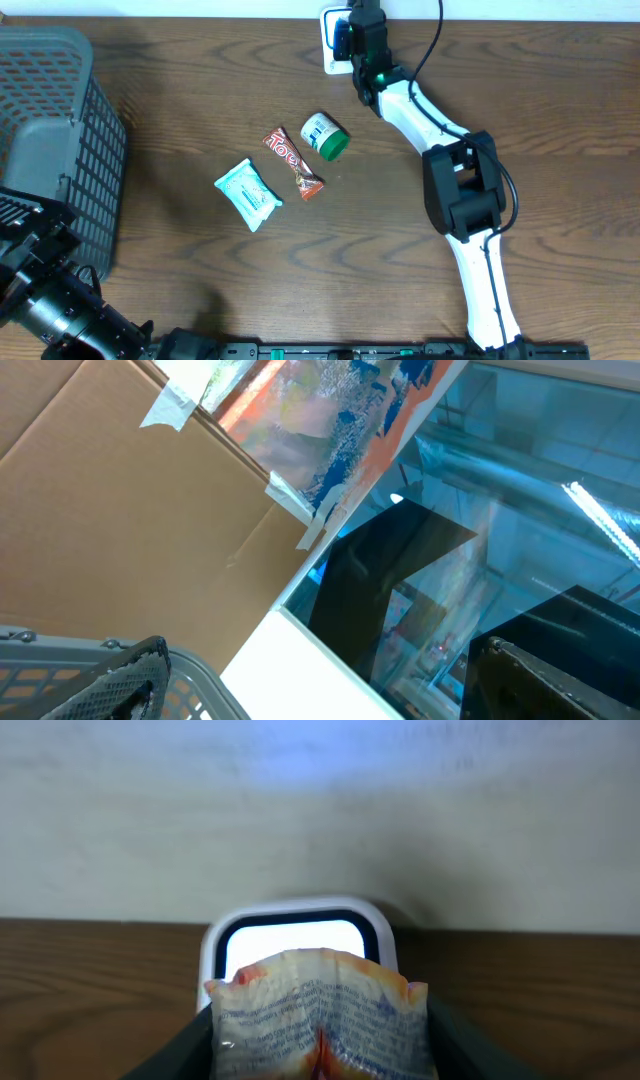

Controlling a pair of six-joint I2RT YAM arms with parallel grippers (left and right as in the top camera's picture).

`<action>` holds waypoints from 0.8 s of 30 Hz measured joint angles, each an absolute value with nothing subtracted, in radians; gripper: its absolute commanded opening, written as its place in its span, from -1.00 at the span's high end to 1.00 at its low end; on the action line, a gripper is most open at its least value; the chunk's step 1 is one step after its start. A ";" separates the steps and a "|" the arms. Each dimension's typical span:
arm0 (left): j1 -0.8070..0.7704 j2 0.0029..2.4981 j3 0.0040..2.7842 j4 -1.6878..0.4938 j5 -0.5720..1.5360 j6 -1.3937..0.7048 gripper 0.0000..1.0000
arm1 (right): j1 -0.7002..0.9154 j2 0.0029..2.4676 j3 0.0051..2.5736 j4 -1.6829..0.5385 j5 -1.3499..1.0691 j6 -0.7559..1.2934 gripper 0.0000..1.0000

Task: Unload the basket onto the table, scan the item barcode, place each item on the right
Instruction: 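Carry the Kleenex pack to the white scanner and hold it there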

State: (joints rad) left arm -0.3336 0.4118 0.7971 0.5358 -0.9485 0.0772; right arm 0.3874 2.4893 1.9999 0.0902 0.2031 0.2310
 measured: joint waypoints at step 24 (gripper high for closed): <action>-0.334 0.412 0.797 0.556 -0.948 0.075 -0.96 | 0.389 2.326 2.218 -0.664 0.266 0.231 0.07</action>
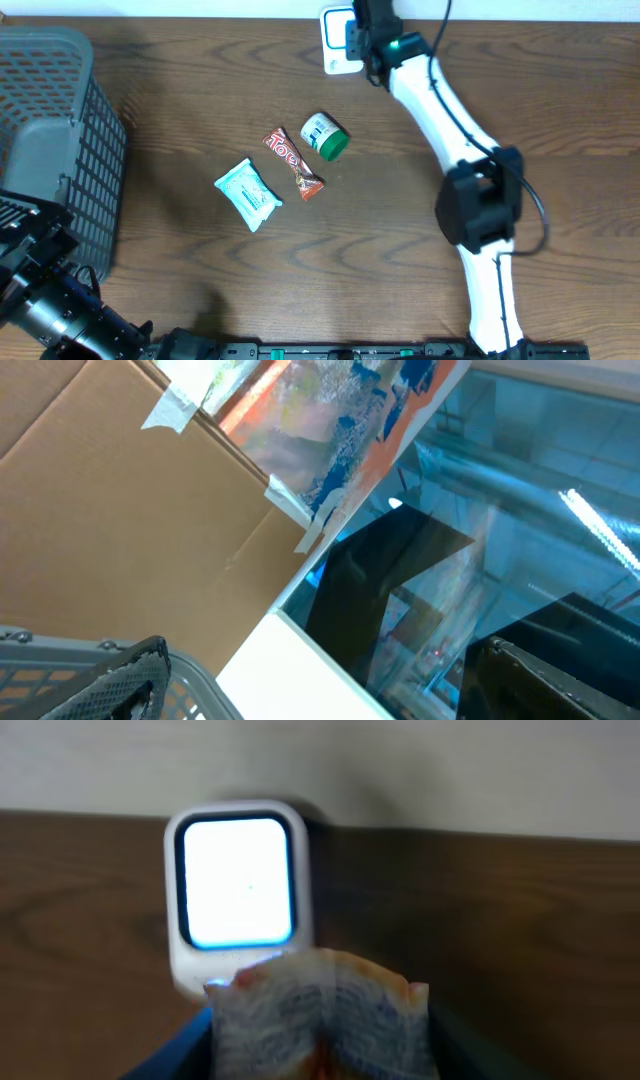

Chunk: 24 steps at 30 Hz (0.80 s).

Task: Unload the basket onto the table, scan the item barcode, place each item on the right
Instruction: 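Carry the Kleenex pack to the white scanner and hold it there, then carry the Kleenex pack to the right table edge and release it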

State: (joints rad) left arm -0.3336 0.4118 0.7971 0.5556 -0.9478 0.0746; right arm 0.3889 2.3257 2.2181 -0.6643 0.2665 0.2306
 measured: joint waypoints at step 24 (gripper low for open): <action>-0.334 0.412 0.797 0.582 -0.948 0.074 -0.96 | -0.078 2.083 2.130 -1.460 0.577 0.454 -0.04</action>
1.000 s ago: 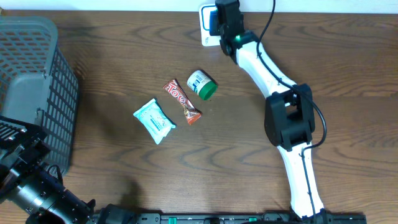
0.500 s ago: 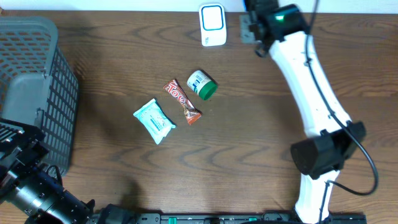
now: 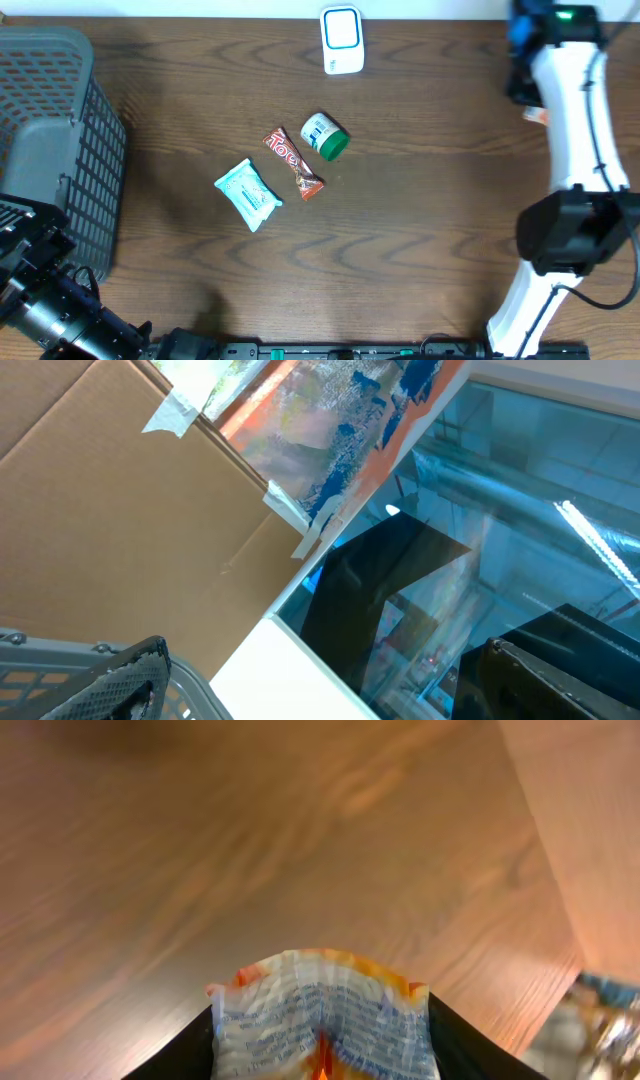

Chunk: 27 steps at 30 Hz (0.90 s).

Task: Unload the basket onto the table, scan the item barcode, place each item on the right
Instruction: 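Carry the Kleenex pack to the right table edge and release it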

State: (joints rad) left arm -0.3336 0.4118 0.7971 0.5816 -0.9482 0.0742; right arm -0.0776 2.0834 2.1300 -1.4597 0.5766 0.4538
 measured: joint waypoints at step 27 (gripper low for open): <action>-0.334 0.412 0.797 0.589 -0.948 0.082 -0.96 | -0.652 2.088 1.752 -1.082 0.297 0.424 -0.99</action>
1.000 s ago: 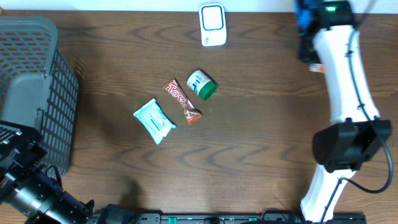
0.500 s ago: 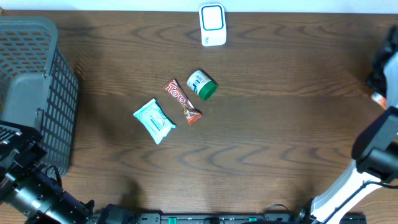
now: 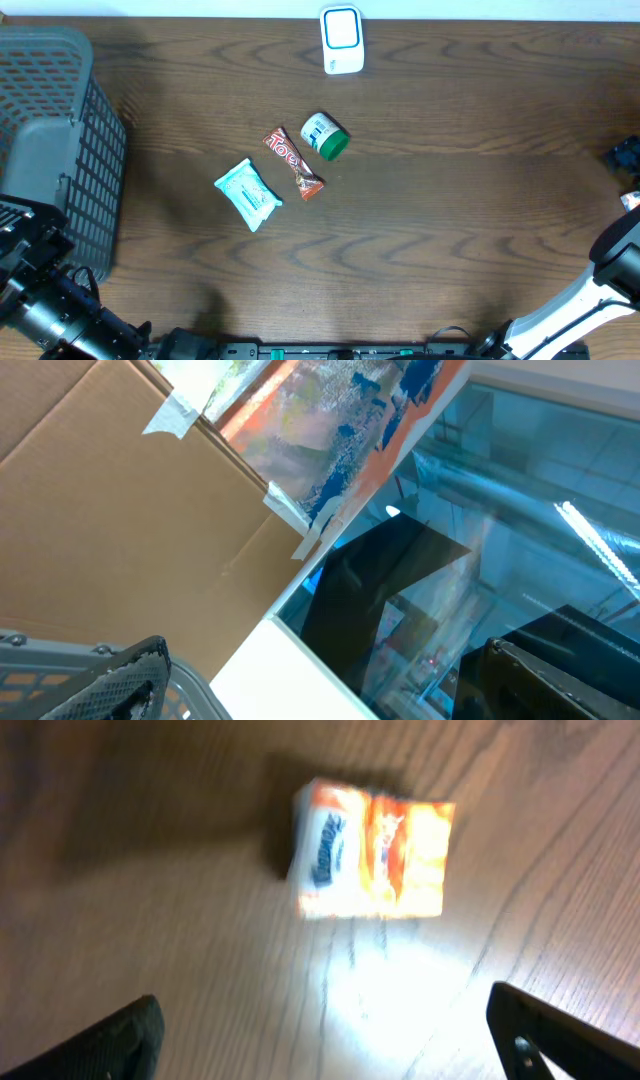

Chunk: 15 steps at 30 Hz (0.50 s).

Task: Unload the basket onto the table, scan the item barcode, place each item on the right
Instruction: 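Carry the Kleenex pack to the right table edge and release it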

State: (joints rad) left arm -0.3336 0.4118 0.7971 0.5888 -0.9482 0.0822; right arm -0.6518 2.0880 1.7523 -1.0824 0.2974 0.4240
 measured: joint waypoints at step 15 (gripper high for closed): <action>-0.334 0.412 0.797 0.621 -0.949 0.124 -0.96 | -0.443 2.086 2.037 -1.372 -0.401 0.390 -0.88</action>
